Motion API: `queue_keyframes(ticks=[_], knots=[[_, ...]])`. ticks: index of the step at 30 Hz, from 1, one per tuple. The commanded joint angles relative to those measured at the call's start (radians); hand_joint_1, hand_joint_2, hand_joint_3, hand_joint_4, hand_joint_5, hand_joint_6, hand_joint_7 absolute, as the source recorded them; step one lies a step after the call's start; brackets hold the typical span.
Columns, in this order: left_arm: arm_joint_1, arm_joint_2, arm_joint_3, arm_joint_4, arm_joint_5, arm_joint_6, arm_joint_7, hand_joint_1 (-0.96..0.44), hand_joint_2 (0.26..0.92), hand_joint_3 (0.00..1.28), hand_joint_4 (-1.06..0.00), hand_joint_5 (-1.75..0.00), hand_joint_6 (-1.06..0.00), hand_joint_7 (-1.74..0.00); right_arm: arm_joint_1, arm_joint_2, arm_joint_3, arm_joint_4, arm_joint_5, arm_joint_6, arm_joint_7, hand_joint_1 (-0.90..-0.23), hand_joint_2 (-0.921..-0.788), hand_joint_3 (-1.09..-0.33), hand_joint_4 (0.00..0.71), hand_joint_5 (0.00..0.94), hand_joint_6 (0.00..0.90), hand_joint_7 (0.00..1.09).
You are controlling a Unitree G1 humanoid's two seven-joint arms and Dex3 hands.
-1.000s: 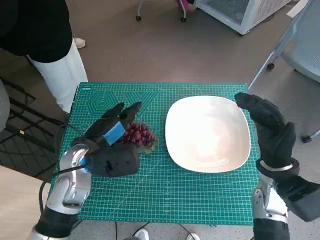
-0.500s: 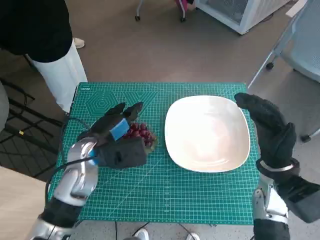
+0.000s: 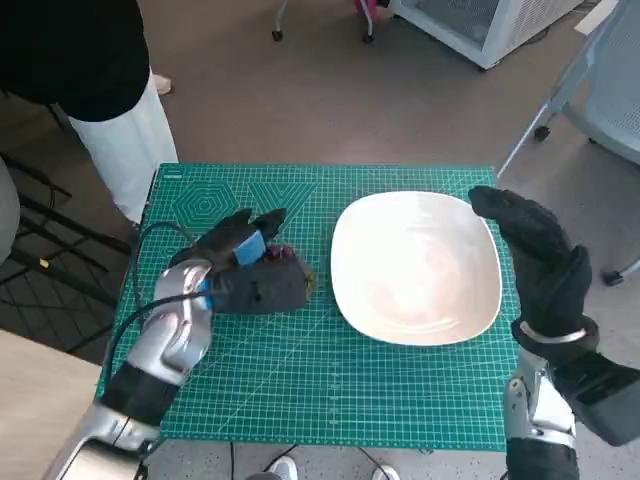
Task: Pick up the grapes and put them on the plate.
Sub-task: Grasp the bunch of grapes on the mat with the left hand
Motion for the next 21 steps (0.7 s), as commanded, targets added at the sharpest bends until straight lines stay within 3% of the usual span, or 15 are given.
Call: queue_keyframes(ticks=[1,13,21], knots=[[-0.071,-0.025,-0.029,0.149,-0.009,-0.028,0.035,-0.52,0.709,0.00,0.00,0.00,-0.09,-0.01,0.023,0.001,0.002,0.005,0.001,0.013,0.007,-0.557,-0.921,-0.691,0.197,0.002,-0.001,0.37],[-0.191,-0.095,-0.073,0.497,-0.040,-0.114,0.108,-0.54,0.718,0.00,0.00,0.00,-0.09,0.00,0.026,-0.002,-0.003,0.011,0.006,0.012,0.012,-0.564,-0.921,-0.686,0.200,0.002,-0.001,0.37],[-0.226,-0.128,-0.093,0.635,-0.060,-0.166,0.123,-0.53,0.717,0.00,0.00,0.00,-0.09,0.00,0.032,-0.005,-0.004,0.002,0.006,0.016,0.012,-0.563,-0.921,-0.686,0.200,0.002,-0.001,0.37]])
